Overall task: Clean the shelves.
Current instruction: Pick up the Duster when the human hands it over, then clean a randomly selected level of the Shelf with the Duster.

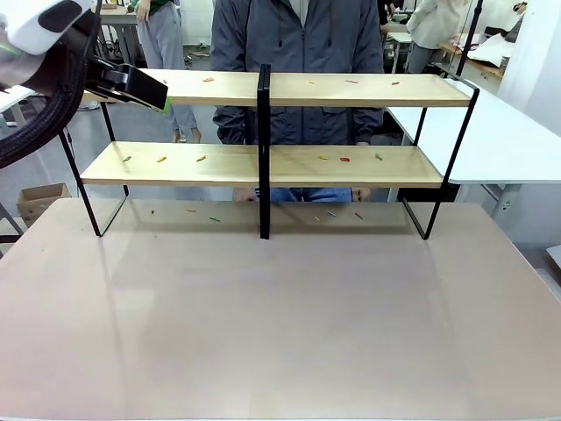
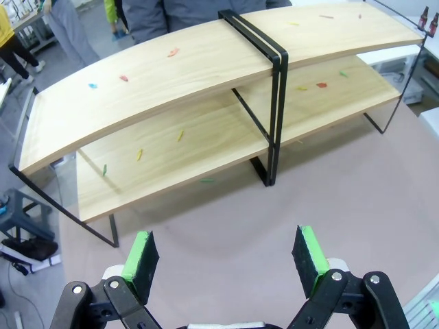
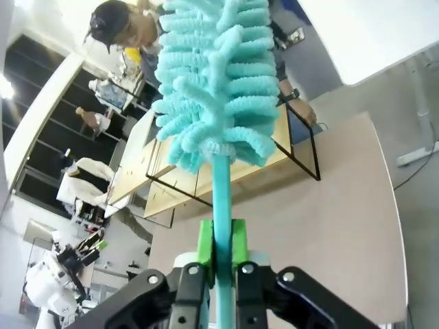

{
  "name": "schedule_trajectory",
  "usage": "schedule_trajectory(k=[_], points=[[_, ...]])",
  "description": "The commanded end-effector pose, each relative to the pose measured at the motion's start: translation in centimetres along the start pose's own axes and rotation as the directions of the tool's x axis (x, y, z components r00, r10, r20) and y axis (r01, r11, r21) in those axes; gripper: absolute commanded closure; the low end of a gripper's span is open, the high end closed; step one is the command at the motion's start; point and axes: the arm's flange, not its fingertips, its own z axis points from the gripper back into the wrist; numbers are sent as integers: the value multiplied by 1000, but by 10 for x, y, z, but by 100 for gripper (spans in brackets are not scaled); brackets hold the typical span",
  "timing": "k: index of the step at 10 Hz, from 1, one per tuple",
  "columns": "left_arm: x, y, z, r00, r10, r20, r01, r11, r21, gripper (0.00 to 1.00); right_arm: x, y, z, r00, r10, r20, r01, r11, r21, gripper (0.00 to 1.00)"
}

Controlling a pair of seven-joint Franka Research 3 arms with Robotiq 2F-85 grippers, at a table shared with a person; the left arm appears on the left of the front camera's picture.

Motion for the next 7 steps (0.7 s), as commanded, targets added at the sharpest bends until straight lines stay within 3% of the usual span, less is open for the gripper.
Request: schedule_trajectory(k=[1, 7], points=[[0, 2, 1, 1000, 1, 7, -1, 1000, 8, 0, 5, 12, 6, 1000, -8, -16, 8, 1000, 18, 100], [0, 2, 1, 1000, 1, 7, -1, 1000, 8, 0, 5, 12, 6, 1000, -8, -16, 8, 1000, 18, 100]])
